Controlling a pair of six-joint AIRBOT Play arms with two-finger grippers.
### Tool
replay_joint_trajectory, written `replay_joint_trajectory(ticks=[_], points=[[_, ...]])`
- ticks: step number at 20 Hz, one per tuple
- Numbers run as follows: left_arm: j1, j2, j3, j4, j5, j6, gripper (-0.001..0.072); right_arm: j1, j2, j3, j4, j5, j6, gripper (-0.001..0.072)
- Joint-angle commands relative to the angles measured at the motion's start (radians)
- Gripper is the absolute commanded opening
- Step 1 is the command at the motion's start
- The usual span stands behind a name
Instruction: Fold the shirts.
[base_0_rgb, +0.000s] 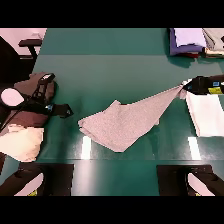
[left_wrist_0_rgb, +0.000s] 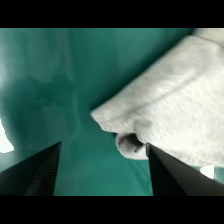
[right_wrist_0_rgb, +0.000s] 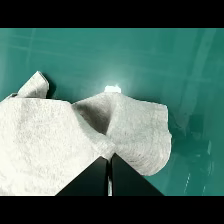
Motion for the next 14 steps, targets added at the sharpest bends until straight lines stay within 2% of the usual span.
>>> replay_joint_trajectory(ticks=[1, 3, 7, 14], points=[[0.077, -0.142, -0.005, -0.121, 0.018, 0.063, 0.0622, 0.019, -0.026, -0.001, 0.035, -0.008, -0.001, 0.0013], [0.077, -0.231, -0.005, -0.206, -0.003, 0.097, 0.0622, 0.048, -0.045, -0.001, 0.035, -0.007, -0.002, 0.0013], [0.077, -0.336, -0.005, -0.219, -0.057, 0.115, 0.0622, 0.112, -0.083, -0.001, 0.034, -0.018, -0.002, 0.0013], [-0.016, -0.356, -0.016, -0.215, 0.020, 0.122, 0.0621, 0.134, -0.098, 0.000, 0.034, -0.038, -0.002, 0.0013]])
